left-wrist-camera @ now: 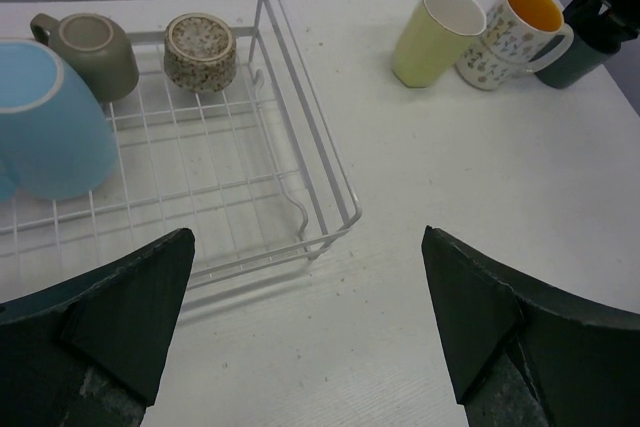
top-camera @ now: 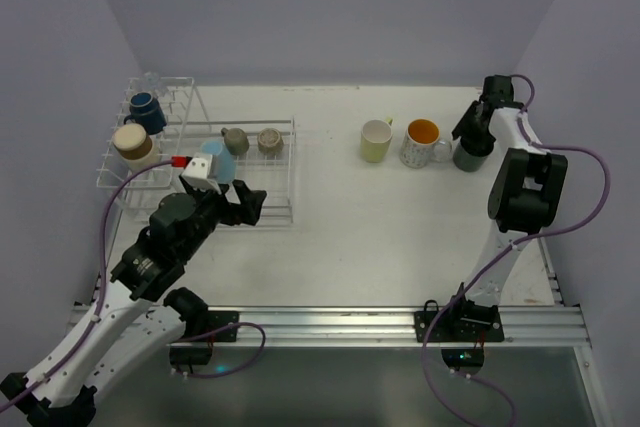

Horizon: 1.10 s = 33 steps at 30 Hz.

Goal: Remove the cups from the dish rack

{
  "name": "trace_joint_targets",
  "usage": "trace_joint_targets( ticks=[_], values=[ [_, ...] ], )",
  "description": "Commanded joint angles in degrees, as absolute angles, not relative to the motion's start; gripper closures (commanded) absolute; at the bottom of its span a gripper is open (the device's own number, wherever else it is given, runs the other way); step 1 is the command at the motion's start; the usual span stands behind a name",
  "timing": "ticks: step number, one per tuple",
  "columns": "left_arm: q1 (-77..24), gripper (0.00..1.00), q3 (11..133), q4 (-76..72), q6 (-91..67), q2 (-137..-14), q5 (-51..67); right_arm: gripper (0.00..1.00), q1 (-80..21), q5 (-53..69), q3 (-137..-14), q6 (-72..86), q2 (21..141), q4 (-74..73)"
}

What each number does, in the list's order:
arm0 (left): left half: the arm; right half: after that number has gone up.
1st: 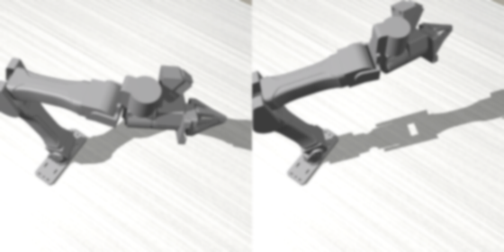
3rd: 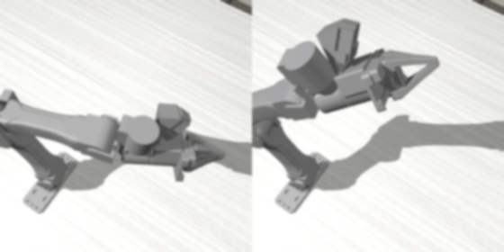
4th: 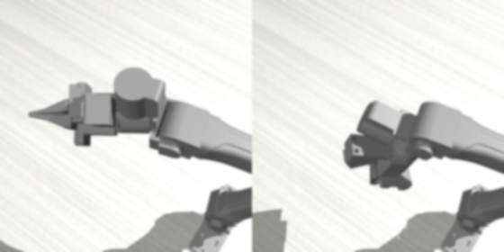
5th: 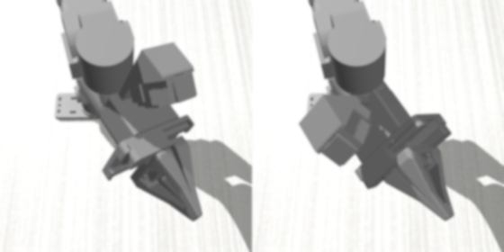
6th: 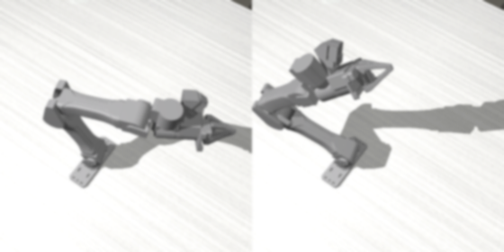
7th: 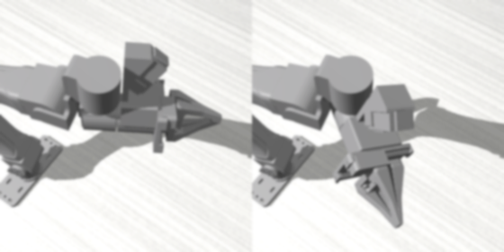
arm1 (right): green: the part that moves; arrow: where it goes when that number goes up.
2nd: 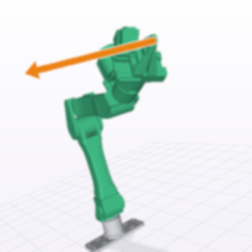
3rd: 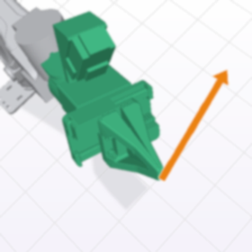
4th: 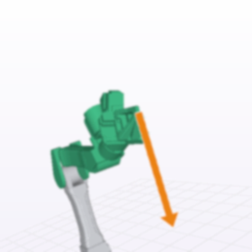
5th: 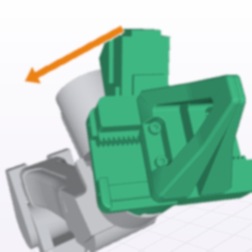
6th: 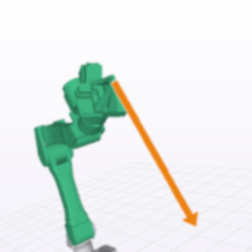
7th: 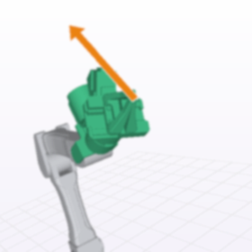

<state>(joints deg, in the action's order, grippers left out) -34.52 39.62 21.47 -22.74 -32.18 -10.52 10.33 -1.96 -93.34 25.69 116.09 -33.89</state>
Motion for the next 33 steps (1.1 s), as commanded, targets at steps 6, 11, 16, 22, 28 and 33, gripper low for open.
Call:
trace_joint_targets(
  ticks=[6, 11, 16, 22, 28, 33],
  values=[
    [-34.19, 0.0, 40.87, 22.15, -21.97, -35.85, -15.38, 0.29, 10.55, 3.15, -86.24, 28.73, 96.44, -29.2],
    [-34.19, 0.0, 43.23, 23.29, -23.99, -40.6, -18.19, 0.18, 9.5, 14.58, -63.05, 37.24, 77.29, -7.59],
    [-34.28, 0.0, 44.74, 21.45, -29.52, -46.05, -26.24, 0.25, 2.04, 17.31, -50.21, 37.54, 64.36, 1.92],
    [-34.37, 0.0, 45.44, 14.16, -38.91, -55.18, -41.81, 0.25, -5.18, 25.47, -41.33, 36.82, 60.3, 7.54],
    [-34.54, 0.0, 48.42, 9.67, -45.43, -68.62, -54.73, 0.21, -5.45, 36.62, -39.73, 38.49, 60.99, 12.74],
    [-34.37, 0.0, 54.13, 16.51, -56.59, -79.25, -61.86, 0.18, -5.8, 42.18, -40.69, 39.02, 61.44, 13.54]
  ],
)
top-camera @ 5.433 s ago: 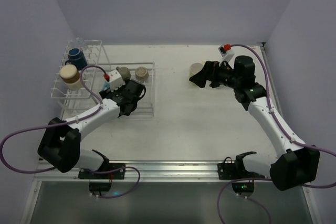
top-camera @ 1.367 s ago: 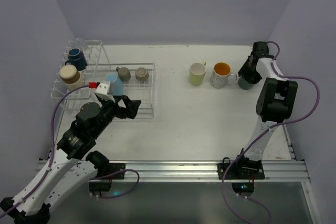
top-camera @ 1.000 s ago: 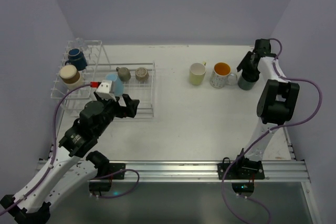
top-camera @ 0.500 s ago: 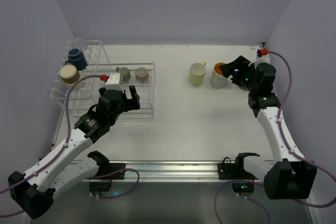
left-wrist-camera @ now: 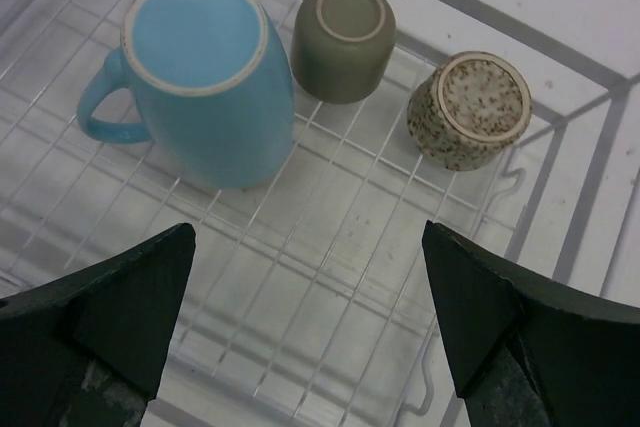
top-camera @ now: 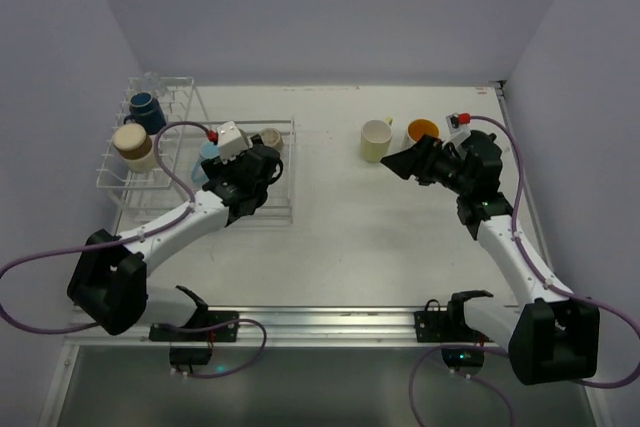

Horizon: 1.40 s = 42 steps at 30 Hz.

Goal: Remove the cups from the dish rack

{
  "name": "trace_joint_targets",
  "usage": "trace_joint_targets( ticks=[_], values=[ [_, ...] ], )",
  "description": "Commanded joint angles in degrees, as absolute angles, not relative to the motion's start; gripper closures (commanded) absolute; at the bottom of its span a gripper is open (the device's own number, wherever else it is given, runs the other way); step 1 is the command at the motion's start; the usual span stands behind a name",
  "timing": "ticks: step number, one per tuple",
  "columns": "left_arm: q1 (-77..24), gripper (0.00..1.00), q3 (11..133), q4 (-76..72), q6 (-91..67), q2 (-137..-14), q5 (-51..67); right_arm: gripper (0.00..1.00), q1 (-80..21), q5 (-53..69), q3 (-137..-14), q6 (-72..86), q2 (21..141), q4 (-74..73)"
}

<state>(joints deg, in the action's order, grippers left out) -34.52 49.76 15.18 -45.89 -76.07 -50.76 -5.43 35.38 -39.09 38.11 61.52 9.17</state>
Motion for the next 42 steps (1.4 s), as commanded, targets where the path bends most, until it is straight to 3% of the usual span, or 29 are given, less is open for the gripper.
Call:
trace_joint_targets(
  ticks=[1, 11, 23, 42],
  values=[
    [-34.37, 0.0, 54.4, 17.13, -57.91, -80.06, -62.66, 0.18, -5.8, 42.45, -40.52, 38.94, 61.09, 13.36],
    [-31.29, 0.0, 57.3, 18.72, -61.35, -89.21, -66.88, 0.17, -8.17, 45.35, -39.73, 39.11, 58.98, 13.71],
    [-27.6, 0.0, 59.32, 18.99, -60.03, -93.78, -70.66, 0.08, -12.04, 47.64, -41.4, 37.35, 60.03, 13.27],
    [-22.68, 0.0, 58.54, 4.75, -46.5, -97.47, -69.61, 0.01, -16.87, 50.8, -42.54, 35.16, 60.82, 13.62]
  ],
)
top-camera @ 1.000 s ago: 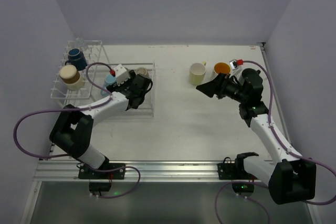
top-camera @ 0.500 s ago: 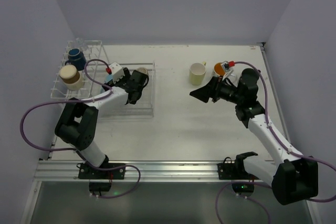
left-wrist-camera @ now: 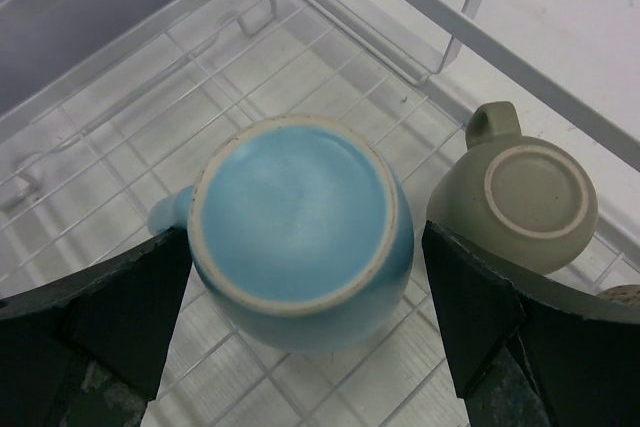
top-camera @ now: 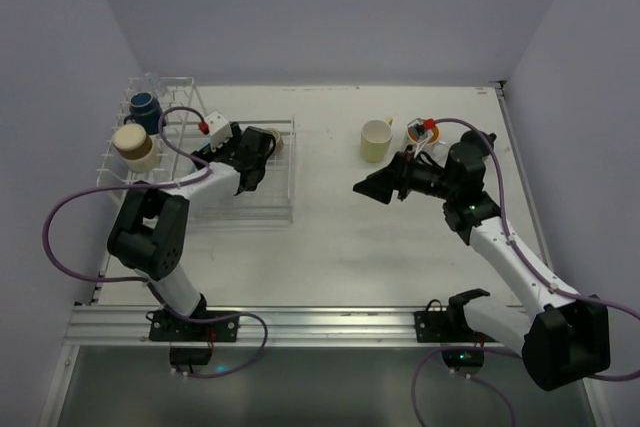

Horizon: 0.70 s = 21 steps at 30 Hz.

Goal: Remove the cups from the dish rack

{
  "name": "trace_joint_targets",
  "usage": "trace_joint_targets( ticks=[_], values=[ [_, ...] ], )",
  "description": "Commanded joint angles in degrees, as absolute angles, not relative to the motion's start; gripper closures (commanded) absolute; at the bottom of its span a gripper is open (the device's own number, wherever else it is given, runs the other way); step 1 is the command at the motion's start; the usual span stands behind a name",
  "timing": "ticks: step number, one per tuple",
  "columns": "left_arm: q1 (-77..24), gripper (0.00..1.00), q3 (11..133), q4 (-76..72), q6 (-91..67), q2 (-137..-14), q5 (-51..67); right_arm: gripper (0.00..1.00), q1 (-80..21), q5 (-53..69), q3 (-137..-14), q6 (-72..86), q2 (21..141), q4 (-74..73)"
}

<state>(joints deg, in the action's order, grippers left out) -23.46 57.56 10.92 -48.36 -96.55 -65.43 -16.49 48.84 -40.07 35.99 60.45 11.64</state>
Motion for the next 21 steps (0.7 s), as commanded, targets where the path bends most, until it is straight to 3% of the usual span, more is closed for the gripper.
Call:
trace_joint_targets(
  ticks=[1, 5, 7, 11, 12, 17, 21],
  values=[
    [-22.59, 0.0, 58.54, 3.79, -45.8, -97.73, -69.52, 0.01, -17.05, 51.06, -42.54, 35.16, 60.73, 13.62],
    [-21.89, 0.0, 57.92, 1.05, -42.98, -98.52, -68.03, 0.01, -17.31, 51.24, -42.36, 35.07, 60.29, 13.8],
    [-21.71, 0.05, 57.75, -1.13, -42.98, -98.35, -67.24, 0.01, -17.4, 51.24, -42.28, 34.98, 59.86, 13.89],
    [-21.8, 0.23, 55.47, -1.85, -43.33, -96.34, -66.27, 0.03, -17.49, 50.37, -42.28, 34.89, 59.06, 13.62],
    [-21.8, 0.33, 54.24, -1.93, -43.5, -95.81, -65.92, 0.04, -17.49, 50.01, -42.45, 34.89, 58.98, 13.28],
    [-22.76, 0.59, 49.32, -1.5, -45.7, -90.62, -64.51, 0.05, -17.49, 47.38, -42.28, 36.21, 58.1, 12.57],
    [-25.31, 0.69, 45.8, -1.49, -46.23, -85.88, -64.16, 0.06, -18.19, 46.5, -40.61, 38.58, 57.31, 14.06]
  ],
)
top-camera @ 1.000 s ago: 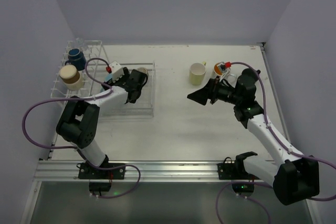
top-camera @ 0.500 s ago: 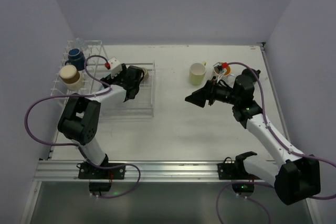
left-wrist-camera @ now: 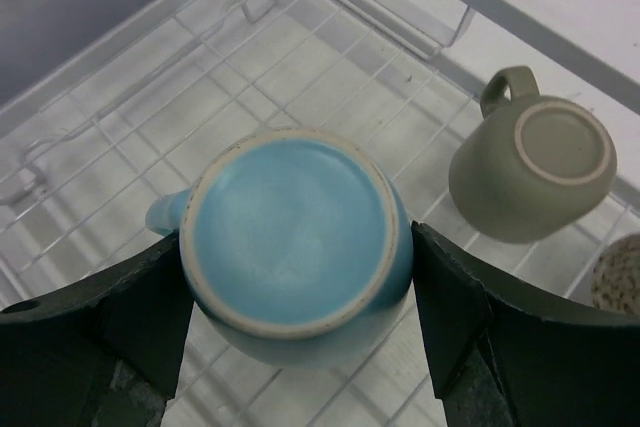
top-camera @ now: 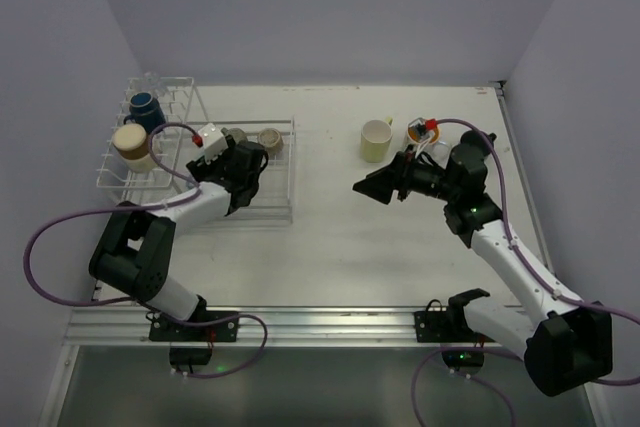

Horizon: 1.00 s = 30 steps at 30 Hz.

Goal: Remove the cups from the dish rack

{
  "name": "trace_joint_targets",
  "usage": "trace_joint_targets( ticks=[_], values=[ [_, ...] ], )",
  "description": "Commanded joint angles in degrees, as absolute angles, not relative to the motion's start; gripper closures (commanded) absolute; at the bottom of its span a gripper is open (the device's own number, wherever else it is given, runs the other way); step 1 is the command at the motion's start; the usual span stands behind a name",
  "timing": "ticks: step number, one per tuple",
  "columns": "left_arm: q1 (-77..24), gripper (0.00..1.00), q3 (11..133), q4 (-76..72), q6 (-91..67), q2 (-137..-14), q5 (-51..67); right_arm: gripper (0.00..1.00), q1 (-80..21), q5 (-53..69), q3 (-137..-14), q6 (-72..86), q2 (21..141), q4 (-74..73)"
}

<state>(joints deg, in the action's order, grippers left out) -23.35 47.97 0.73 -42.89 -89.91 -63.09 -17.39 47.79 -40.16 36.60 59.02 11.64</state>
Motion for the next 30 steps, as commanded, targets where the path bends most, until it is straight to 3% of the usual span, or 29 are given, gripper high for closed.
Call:
trace_joint_targets(
  ticks=[1, 8, 16, 30],
  values=[
    [-26.62, 0.7, 45.01, -1.49, -46.32, -84.22, -64.16, 0.06, -18.45, 46.32, -40.26, 38.76, 57.22, 14.32],
    [-32.6, 0.73, 44.91, -1.67, -44.39, -77.88, -64.78, 0.06, -21.97, 42.9, -38.77, 39.11, 57.39, 16.25],
    [-33.57, 0.73, 45.88, -4.13, -40.52, -67.61, -57.66, 0.06, -24.87, 36.74, -35.34, 47.19, 58.97, 26.35],
    [-35.42, 0.78, 42.72, -7.46, -50.97, -49.41, -24.8, 0.08, -34.1, 23.49, -33.67, 58.52, 67.24, 46.92]
  ],
)
